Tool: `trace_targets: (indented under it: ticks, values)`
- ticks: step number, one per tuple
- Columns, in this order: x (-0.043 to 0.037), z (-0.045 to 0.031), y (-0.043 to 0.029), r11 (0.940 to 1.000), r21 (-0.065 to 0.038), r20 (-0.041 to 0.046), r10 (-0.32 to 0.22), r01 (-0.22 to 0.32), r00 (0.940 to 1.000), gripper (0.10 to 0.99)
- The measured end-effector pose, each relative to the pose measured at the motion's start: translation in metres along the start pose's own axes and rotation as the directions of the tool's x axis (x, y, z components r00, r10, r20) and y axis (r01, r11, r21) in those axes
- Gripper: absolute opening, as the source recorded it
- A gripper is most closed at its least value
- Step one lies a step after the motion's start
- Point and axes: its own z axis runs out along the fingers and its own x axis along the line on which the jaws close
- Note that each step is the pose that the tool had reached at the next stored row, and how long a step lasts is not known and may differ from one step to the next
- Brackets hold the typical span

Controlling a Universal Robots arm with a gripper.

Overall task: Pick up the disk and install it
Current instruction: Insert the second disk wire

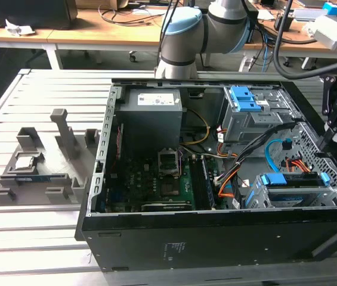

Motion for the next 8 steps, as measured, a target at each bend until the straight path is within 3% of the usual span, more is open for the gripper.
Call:
trace_targets:
  ticks: [3,4,5,8]
  values:
    - [0.0001,-0.0008,0.0,1.0,0.0,0.0001,0.0,0.0,1.0,0.114]
    - [0.0001,-0.0012,0.0,1.0,0.0,0.0,0.0,0.0,1.0,0.169]
    - [0.0001,-0.0014,0.0,1.0,0.0,0.0001,0.0,0.0,1.0,0.294]
    - [-0.0029,-0.002,0.0004,1.0,0.0,-0.0002,0.0,0.0,1.0,0.361]
